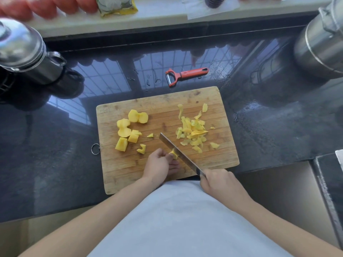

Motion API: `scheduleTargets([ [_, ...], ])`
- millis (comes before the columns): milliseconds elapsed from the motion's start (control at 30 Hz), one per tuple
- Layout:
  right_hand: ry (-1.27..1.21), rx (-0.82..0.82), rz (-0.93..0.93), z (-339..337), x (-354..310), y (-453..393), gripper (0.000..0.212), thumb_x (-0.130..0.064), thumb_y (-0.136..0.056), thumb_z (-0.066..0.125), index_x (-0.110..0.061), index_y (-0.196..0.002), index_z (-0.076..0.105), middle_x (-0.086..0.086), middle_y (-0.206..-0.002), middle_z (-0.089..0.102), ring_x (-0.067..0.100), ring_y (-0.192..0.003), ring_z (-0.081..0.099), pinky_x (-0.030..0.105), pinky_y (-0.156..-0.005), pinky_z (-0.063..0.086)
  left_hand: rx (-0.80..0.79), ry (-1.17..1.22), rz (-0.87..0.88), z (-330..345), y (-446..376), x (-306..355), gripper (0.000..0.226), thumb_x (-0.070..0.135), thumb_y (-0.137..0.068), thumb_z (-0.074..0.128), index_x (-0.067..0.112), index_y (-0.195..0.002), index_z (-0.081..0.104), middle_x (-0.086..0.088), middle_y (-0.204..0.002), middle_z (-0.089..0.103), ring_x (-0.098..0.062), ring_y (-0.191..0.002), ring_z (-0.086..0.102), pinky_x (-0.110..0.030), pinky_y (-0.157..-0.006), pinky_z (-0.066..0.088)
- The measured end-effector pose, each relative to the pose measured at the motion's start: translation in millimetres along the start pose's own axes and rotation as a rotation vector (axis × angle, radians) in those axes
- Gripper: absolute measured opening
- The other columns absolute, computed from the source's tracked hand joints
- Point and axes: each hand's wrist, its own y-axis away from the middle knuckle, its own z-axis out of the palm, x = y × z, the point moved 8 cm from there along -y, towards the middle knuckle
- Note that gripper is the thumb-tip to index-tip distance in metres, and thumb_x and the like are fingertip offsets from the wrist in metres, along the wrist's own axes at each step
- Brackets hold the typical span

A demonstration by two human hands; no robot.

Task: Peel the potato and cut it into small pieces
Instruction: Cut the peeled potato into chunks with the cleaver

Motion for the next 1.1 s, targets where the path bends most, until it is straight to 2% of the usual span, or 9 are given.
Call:
scheduleTargets([
  [67, 0.003, -0.031, 0.029, 1.0, 2.6, 1.5, 0.028, -0.032, -0.103, 0.037, -0.015, -0.088, 0.053, 0.011, -0.091, 0.068, 0.038, -0.089, 0.064, 0.036, -0.065, 0.036, 0.008, -0.078, 0.028, -1.5, -1.1, 0.8, 0.020, 0.009, -0.107, 0.054, 0.008, -0.087, 0.048, -0.023, -0.083, 0.071, -0.031, -0.069, 0.070, -0.035, -0.058, 0.058],
  [200, 0.015, -0.088, 0.083, 3.7, 8.3, 5.2, 0.034, -0.032, -0.104, 0.036, -0.019, -0.072, 0.034, 0.009, -0.082, 0.055, 0.037, -0.090, 0.063, 0.035, -0.066, 0.038, 0.040, -0.273, 0.098, -4.4, -2.0, 7.9, 0.023, 0.014, -0.106, 0.055, 0.012, -0.083, 0.051, -0.008, -0.068, 0.066, -0.022, -0.055, 0.062, -0.030, -0.054, 0.048],
  [267, 0.006, -0.089, 0.092, 3.1, 5.4, 3.0, 0.031, -0.030, -0.103, 0.036, -0.018, -0.075, 0.037, 0.011, -0.085, 0.058, 0.037, -0.087, 0.060, 0.036, -0.066, 0.037, 0.050, -0.319, 0.109, -5.1, -2.3, 10.2, 0.023, 0.016, -0.105, 0.056, 0.013, -0.083, 0.052, -0.005, -0.066, 0.066, -0.020, -0.053, 0.062, -0.029, -0.055, 0.048],
  [333, 0.014, -0.078, 0.092, 2.0, 0.7, -0.9, 0.026, -0.028, -0.103, 0.036, -0.015, -0.087, 0.050, 0.014, -0.093, 0.064, 0.038, -0.089, 0.060, 0.035, -0.066, 0.035, 0.052, -0.324, 0.108, -5.8, -4.6, 10.0, 0.024, 0.015, -0.105, 0.057, 0.013, -0.082, 0.052, -0.004, -0.065, 0.066, -0.021, -0.052, 0.063, -0.032, -0.058, 0.049],
  [433, 0.041, -0.065, 0.101, 1.2, -2.3, -4.2, 0.028, -0.027, -0.103, 0.036, -0.012, -0.101, 0.060, 0.014, -0.102, 0.067, 0.038, -0.096, 0.062, 0.034, -0.066, 0.035, 0.044, -0.311, 0.100, -5.2, -6.3, 8.9, 0.024, 0.013, -0.105, 0.056, 0.011, -0.082, 0.051, -0.008, -0.067, 0.065, -0.025, -0.056, 0.064, -0.033, -0.056, 0.051],
  [633, 0.093, -0.058, 0.040, -0.5, -8.4, -3.5, 0.018, -0.023, -0.102, 0.036, -0.014, -0.093, 0.050, 0.014, -0.104, 0.068, 0.040, -0.097, 0.063, 0.035, -0.066, 0.033, 0.037, -0.268, 0.102, -3.5, -5.0, 10.8, 0.016, 0.011, -0.105, 0.057, -0.003, -0.097, 0.060, -0.011, -0.072, 0.064, -0.030, -0.067, 0.068, -0.035, -0.058, 0.059],
  [800, 0.204, -0.026, -0.048, -2.4, -16.7, 0.2, 0.022, -0.019, -0.101, 0.034, -0.014, -0.109, 0.053, 0.011, -0.109, 0.068, 0.040, -0.099, 0.065, 0.037, -0.065, 0.032, 0.019, -0.279, 0.118, -1.8, -5.7, 10.5, 0.017, 0.011, -0.098, 0.055, 0.013, -0.093, 0.071, -0.010, -0.084, 0.074, -0.038, -0.078, 0.075, -0.044, -0.066, 0.065],
  [933, 0.228, -0.016, -0.073, -3.6, -19.7, -0.9, 0.020, -0.016, -0.101, 0.034, -0.014, -0.109, 0.052, 0.011, -0.108, 0.068, 0.040, -0.099, 0.066, 0.036, -0.063, 0.032, 0.007, -0.285, 0.111, -1.4, -5.6, 10.1, 0.018, 0.011, -0.097, 0.055, 0.010, -0.097, 0.073, -0.013, -0.088, 0.077, -0.037, -0.078, 0.076, -0.043, -0.065, 0.065],
  [1100, 0.138, 0.054, -0.066, -5.7, -21.2, -14.9, 0.021, -0.024, -0.101, 0.036, -0.015, -0.099, 0.056, 0.010, -0.098, 0.070, 0.040, -0.091, 0.066, 0.036, -0.061, 0.035, 0.025, -0.276, 0.108, 0.1, -3.7, 11.9, 0.013, 0.011, -0.103, 0.056, 0.004, -0.103, 0.068, -0.015, -0.082, 0.072, -0.041, -0.079, 0.075, -0.047, -0.069, 0.066],
])
